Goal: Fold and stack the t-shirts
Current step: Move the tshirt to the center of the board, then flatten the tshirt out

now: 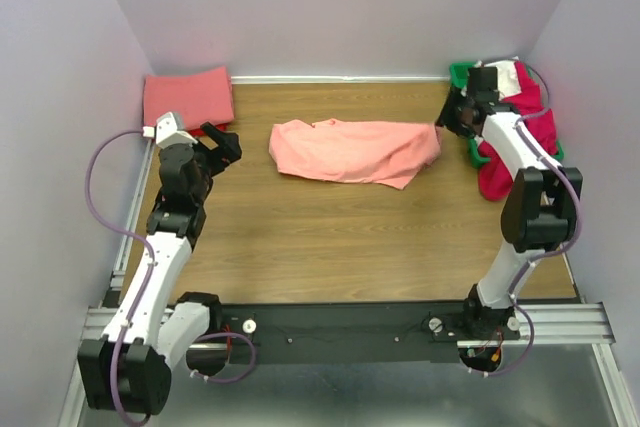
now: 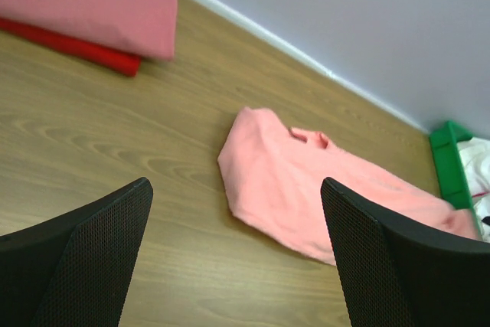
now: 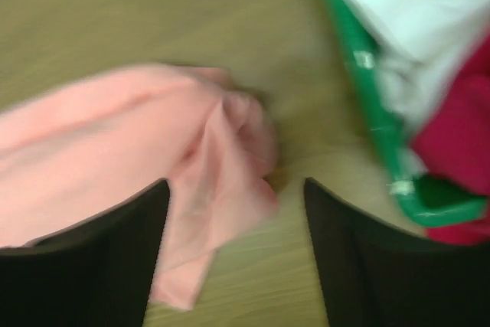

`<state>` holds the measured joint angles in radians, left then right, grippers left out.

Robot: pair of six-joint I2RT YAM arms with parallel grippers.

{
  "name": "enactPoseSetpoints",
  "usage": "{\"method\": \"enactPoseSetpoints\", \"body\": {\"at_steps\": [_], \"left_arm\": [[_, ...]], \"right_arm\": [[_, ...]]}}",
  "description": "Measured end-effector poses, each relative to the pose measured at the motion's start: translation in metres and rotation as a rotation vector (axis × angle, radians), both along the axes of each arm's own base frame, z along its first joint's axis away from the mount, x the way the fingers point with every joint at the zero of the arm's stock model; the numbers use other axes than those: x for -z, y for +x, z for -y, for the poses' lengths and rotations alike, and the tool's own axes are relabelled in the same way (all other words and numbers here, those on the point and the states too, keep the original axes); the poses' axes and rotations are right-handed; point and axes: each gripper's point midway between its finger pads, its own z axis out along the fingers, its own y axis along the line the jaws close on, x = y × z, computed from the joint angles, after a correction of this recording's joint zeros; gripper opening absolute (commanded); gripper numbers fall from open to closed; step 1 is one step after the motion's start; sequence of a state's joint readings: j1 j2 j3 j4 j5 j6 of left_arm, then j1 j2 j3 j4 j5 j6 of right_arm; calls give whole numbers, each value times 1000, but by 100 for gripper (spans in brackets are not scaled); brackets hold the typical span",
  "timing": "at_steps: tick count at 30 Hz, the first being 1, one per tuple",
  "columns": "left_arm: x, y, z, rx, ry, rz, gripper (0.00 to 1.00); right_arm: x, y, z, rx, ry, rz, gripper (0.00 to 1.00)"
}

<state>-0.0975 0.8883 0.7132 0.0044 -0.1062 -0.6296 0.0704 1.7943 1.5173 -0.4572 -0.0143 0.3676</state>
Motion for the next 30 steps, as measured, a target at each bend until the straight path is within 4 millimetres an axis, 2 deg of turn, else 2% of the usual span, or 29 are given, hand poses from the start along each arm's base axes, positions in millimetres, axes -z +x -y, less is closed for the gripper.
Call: {"method": "enactPoseSetpoints", "body": {"at_steps": [1,2,3,5,9,11,13,15,19,21,24,25,27,30], "left_arm": [[10,3,3,12,-5,-23,99],[23,8,6,25,-11,-58,99],[34,10,9,39,-14,-84,98],[58,15,16,74,-25,-144,98],[96,31,40,169,-47,-234,98],[114,42,54,214,-51,-282,98],[128,50,63,241,-55,-313,98],[140,61,72,272,-60,-341,98],[156,84,82,303,-70,-370,89],[165,94,86,316,-77,-384,78],[177,102,90,326,-82,-403,68],[182,105,92,333,-83,-412,57],[189,113,96,343,-84,-423,45],[199,119,101,354,-81,-441,39]], "right_arm": [[33,-5,32,87,-21,-74,97],[49,-11,49,124,-36,-116,100],[62,-17,61,160,-43,-151,100],[75,-28,73,203,-52,-193,100],[64,-43,63,219,-31,-158,100],[52,-58,55,218,-9,-116,100],[49,-75,48,212,24,-90,100],[58,-90,38,187,76,-85,100],[88,-113,15,124,150,-148,100],[99,-119,0,82,174,-174,99],[111,-117,-23,25,194,-193,97],[115,-116,-28,18,197,-200,96],[128,-116,-34,17,203,-227,89],[127,-104,-39,21,212,-209,81]]}}
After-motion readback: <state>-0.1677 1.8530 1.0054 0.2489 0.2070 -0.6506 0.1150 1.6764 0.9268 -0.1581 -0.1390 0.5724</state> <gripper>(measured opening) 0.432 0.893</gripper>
